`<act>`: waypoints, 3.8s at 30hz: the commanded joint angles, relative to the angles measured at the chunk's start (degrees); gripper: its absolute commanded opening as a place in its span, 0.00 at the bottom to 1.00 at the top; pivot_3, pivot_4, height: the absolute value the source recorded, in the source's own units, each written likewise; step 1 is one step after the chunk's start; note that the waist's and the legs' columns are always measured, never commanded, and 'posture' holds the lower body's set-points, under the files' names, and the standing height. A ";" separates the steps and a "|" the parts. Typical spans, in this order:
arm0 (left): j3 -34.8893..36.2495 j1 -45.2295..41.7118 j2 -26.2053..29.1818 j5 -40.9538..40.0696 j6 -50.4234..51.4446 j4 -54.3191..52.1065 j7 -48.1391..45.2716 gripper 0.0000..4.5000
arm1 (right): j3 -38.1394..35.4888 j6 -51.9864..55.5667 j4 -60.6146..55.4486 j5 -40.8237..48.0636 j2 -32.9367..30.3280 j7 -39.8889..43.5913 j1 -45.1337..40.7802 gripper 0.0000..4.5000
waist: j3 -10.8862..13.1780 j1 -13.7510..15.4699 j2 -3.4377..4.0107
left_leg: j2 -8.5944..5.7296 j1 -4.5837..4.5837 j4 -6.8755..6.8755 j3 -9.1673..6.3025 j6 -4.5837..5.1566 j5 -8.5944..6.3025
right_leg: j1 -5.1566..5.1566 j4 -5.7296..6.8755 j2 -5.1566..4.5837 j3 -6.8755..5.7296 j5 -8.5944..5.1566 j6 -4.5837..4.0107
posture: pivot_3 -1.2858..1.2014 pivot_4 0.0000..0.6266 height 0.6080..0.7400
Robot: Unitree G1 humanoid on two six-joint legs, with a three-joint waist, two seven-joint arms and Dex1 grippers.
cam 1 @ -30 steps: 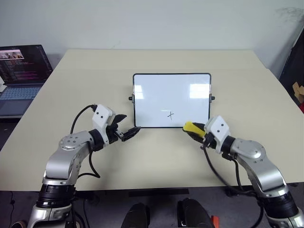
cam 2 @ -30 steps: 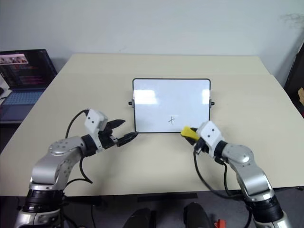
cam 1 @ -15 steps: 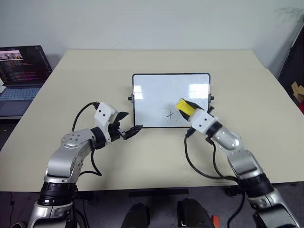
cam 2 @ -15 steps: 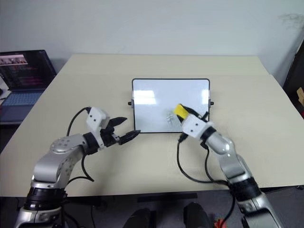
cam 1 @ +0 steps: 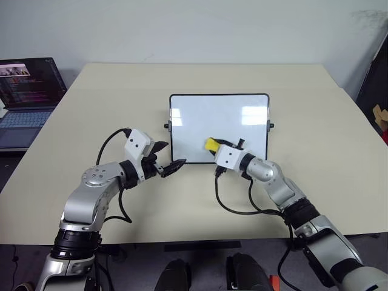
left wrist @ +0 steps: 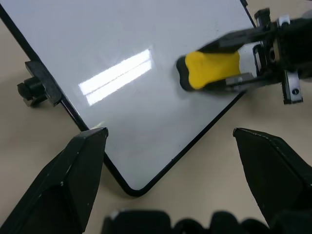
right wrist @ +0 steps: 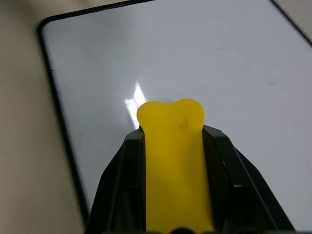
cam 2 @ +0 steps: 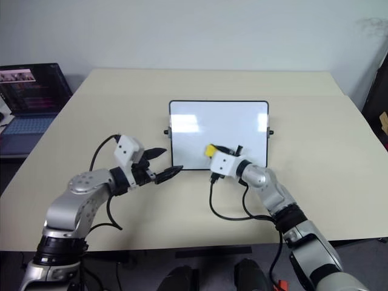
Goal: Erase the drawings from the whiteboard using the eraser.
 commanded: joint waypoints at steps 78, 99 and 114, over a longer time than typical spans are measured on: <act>1.94 -0.95 0.77 -1.20 -1.19 0.59 -0.19 1.00 | -3.57 -17.29 12.92 -8.63 -1.84 -21.14 -6.89 0.27 | 0.06 -0.47 -0.11 | 0.19 0.38 -0.14 0.06 -0.15 0.20 | 0.24 0.02 0.22 0.14 0.07 -0.14 | 0.52 0.24 1.00; 2.03 -0.32 0.91 -1.16 -0.84 0.08 0.23 1.00 | 1.69 -17.66 12.76 -8.58 1.44 -15.71 -3.17 0.27 | 0.06 -0.92 -0.11 | 0.14 0.61 -0.13 0.07 0.03 0.03 | 0.45 0.09 0.17 0.10 0.06 -0.13 | 0.52 0.24 1.00; 4.13 0.92 0.58 0.01 -3.19 1.47 2.87 1.00 | -7.64 -9.71 -9.50 -0.90 2.96 -14.25 -0.50 0.27 | 0.09 -0.33 -0.09 | 0.14 0.51 -0.19 0.08 0.03 0.03 | 0.38 -0.06 0.13 0.11 0.05 -0.12 | 0.52 0.24 1.00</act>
